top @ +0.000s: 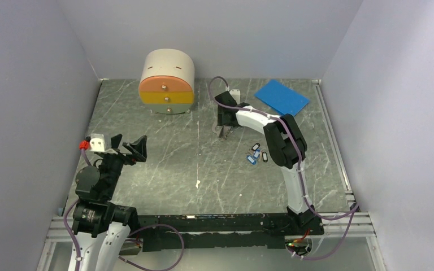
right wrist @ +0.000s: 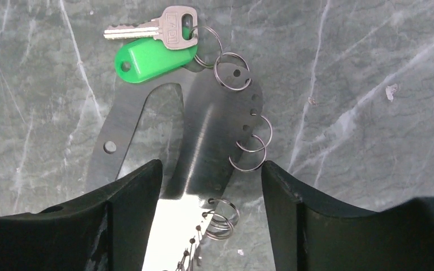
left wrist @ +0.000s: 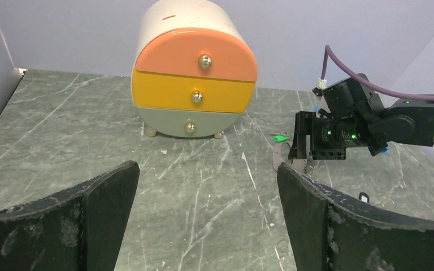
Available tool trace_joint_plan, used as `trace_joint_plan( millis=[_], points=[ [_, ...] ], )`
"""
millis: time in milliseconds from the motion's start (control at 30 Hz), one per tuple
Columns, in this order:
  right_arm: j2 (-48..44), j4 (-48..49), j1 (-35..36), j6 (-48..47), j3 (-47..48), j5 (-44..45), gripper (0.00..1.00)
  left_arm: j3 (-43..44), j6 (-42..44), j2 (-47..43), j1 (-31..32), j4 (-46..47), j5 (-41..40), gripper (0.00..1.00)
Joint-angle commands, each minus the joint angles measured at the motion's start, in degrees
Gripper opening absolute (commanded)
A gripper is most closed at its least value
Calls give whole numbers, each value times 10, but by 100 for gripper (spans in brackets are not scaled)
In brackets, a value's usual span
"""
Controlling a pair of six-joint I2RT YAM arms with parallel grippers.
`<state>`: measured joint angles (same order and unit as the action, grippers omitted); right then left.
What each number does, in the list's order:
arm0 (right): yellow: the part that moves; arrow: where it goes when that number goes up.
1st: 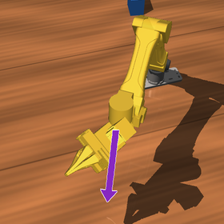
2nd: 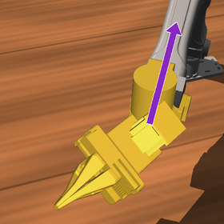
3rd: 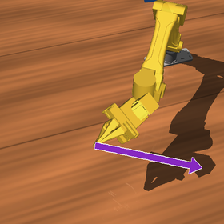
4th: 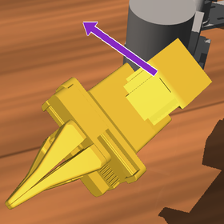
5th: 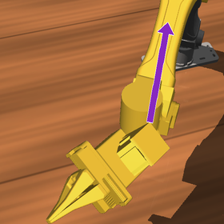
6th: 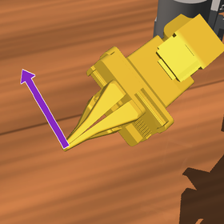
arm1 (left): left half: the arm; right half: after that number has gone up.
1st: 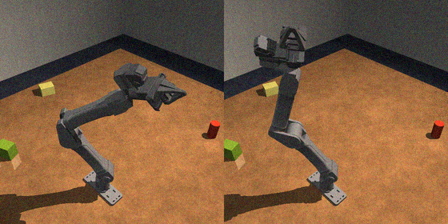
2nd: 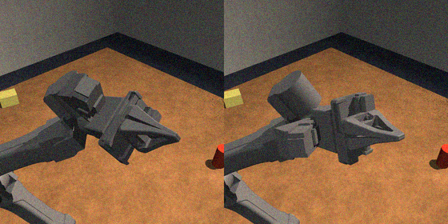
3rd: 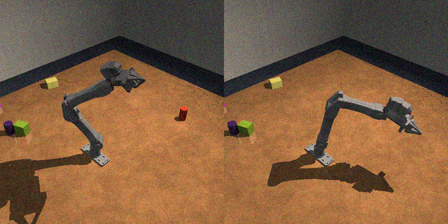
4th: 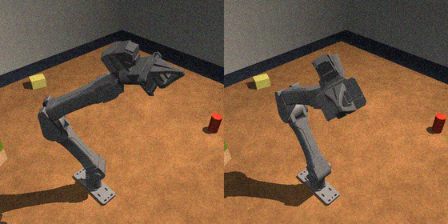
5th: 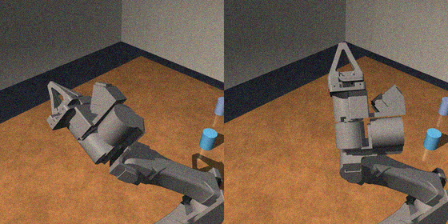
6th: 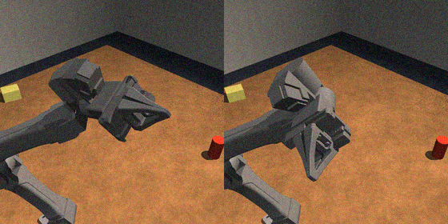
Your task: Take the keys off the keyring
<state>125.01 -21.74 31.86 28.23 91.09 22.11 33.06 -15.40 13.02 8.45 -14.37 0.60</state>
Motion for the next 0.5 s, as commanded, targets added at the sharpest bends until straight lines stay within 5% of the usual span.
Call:
trace_joint_plan(
  millis=[0,467],
  points=[
    [20,-21,-1,23,22,10,66,-2,7,8,2,29,17,98],
    [-81,18,25,-42,-188,-95,37,-6,13,19,2,42,46,98]
  ],
)
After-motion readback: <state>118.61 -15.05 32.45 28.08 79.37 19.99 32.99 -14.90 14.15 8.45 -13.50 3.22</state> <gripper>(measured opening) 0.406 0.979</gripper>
